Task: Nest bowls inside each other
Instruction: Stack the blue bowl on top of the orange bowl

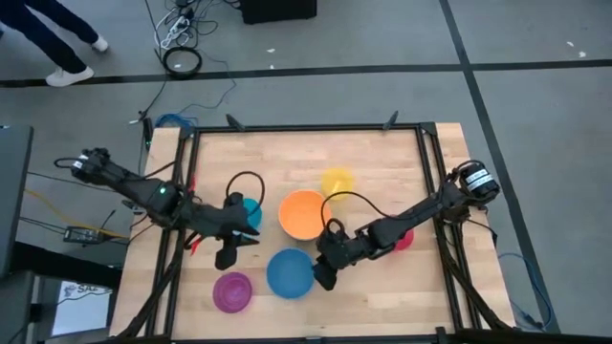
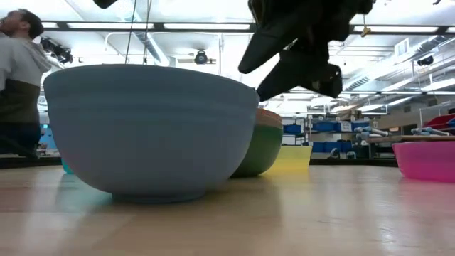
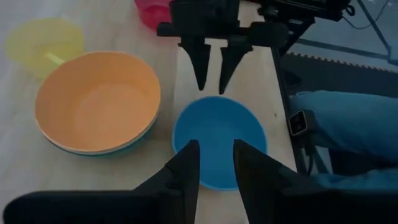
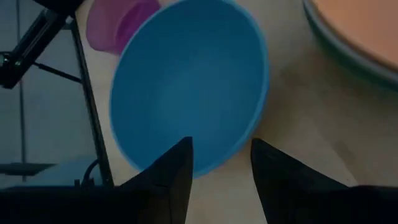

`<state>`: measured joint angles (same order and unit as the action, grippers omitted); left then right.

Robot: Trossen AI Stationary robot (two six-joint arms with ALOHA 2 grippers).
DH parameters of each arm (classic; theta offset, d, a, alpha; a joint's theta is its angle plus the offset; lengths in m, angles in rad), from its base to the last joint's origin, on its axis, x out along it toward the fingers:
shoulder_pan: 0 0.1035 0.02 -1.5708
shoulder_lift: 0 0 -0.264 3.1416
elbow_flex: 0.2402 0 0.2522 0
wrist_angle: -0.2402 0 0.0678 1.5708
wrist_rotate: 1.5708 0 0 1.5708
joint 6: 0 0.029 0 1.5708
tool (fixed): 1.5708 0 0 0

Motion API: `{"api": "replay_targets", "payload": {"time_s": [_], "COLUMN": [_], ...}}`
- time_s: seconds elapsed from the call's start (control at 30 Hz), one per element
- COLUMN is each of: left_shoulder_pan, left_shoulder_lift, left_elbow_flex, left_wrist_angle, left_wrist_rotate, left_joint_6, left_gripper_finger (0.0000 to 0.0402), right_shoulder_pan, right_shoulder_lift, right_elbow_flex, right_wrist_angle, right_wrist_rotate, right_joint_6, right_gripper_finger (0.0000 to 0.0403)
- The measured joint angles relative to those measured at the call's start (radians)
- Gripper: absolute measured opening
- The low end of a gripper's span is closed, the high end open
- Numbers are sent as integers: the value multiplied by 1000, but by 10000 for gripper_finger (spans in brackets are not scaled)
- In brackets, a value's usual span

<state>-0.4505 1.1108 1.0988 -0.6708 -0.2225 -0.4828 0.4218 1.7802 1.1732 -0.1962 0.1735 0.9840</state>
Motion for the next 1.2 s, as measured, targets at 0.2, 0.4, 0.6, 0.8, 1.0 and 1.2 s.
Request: {"api": "replay_targets", "payload": {"time_s": [0.2, 0.4, 0.6, 0.8, 1.0, 1.2], "left_shoulder_pan": [-65, -76, -76, -76, -76, -76], "left_shoulder_lift": [24, 54, 75, 81, 82, 82], "left_elbow_flex": [0, 0, 0, 0, 0, 0], "left_wrist_angle": [0, -1, 0, 1, 0, 0], "left_wrist_rotate": [-59, -75, -83, -91, -107, -111], "left_joint_6": [-26, -27, -27, -35, -44, -44], "left_gripper_finger": [105, 105, 105, 105, 105, 105], "right_shoulder_pan": [21, 21, 28, 46, 59, 68], "right_shoulder_lift": [0, 0, 1, 1, 1, 2], "right_elbow_flex": [3, 3, 3, 3, 3, 3], "right_wrist_angle": [-28, -38, -47, -46, -44, 1], "right_wrist_rotate": [110, 118, 124, 145, 170, 192], "right_joint_6": [38, 47, 63, 78, 69, 28], "right_gripper_finger": [150, 150, 150, 150, 150, 150]}}
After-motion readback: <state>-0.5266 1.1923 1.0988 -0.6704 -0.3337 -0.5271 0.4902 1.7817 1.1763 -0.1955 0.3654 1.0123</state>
